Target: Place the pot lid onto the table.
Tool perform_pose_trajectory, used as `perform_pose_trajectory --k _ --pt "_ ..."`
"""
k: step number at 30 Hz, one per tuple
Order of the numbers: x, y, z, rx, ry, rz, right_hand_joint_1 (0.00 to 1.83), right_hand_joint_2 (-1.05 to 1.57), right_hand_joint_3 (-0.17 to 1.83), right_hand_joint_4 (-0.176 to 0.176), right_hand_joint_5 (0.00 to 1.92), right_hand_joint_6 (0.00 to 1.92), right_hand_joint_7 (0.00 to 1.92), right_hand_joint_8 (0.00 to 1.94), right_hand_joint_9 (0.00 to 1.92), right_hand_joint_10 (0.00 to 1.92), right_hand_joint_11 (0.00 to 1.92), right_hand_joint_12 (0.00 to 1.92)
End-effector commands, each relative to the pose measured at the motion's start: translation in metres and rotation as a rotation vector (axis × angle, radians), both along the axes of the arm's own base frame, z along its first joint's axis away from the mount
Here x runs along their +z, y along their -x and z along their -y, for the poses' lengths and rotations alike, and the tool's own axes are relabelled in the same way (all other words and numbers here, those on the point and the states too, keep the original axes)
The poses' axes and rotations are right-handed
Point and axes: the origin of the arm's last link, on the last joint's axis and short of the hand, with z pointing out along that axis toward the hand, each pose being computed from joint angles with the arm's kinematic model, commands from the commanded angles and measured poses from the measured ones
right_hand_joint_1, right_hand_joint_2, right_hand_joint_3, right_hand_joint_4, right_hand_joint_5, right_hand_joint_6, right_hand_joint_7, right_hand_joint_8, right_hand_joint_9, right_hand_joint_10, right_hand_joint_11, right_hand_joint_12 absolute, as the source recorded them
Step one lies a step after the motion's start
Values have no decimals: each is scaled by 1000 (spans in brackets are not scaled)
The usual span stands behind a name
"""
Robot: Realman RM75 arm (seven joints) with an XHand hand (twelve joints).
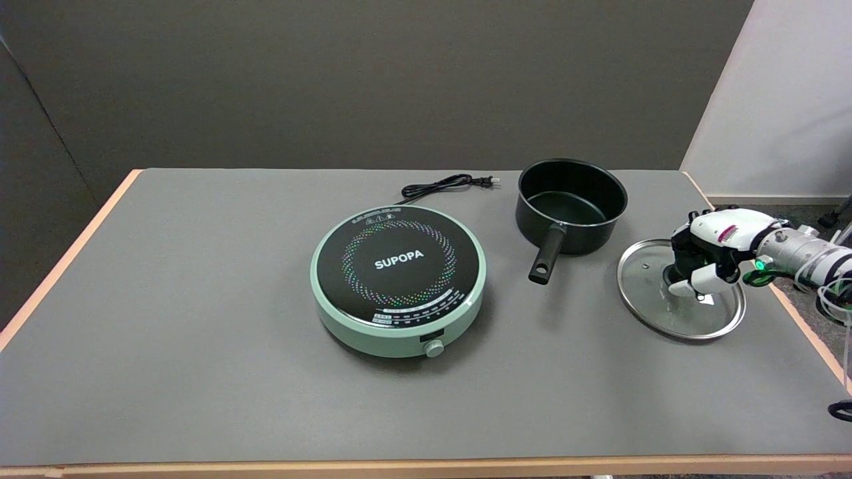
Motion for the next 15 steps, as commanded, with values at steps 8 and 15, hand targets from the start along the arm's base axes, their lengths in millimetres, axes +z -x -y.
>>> perform_pose_trajectory --k 8,15 --pt "5 1 9 -5 -11 -4 1206 1061 242 -60 727 1387 1006 1024 921 1074 712 1413" --pt "6 1 9 -7 -9 -6 1350 967 364 176 708 935 900 1200 900 899 678 1389"
